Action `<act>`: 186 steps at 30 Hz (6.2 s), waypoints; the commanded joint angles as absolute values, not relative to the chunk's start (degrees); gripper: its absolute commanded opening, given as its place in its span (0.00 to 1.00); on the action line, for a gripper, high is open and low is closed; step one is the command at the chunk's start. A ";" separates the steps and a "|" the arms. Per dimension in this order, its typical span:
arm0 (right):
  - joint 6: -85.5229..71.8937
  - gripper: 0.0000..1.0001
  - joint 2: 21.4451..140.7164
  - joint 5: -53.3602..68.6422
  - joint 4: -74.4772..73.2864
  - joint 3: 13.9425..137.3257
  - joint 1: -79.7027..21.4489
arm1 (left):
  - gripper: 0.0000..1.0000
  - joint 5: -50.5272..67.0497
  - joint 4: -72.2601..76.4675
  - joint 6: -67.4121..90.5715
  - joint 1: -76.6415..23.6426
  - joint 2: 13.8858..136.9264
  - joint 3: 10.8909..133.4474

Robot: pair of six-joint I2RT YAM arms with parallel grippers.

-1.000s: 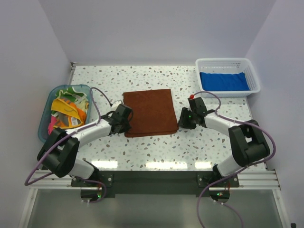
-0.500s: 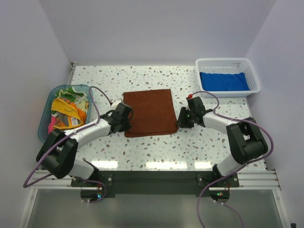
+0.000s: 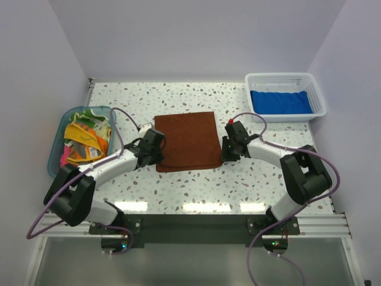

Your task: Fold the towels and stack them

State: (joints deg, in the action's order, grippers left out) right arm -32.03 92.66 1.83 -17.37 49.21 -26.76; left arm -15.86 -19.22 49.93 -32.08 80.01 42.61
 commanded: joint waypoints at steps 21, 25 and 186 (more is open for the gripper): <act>-27.51 0.00 87.46 -1.23 -34.71 63.64 -27.86 | 0.00 -19.86 -31.62 44.56 -30.06 77.00 55.99; -28.65 0.00 83.50 1.56 -33.24 58.03 -28.04 | 0.00 -18.99 -32.88 44.65 -30.23 72.44 49.70; -21.71 0.00 79.45 3.60 -32.09 49.40 -23.38 | 0.07 -6.24 -33.93 44.21 -33.40 68.20 38.25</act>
State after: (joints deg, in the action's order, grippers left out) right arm -22.68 80.93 5.48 -30.89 48.64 -23.62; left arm -6.02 -32.08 43.97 -32.99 69.23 39.86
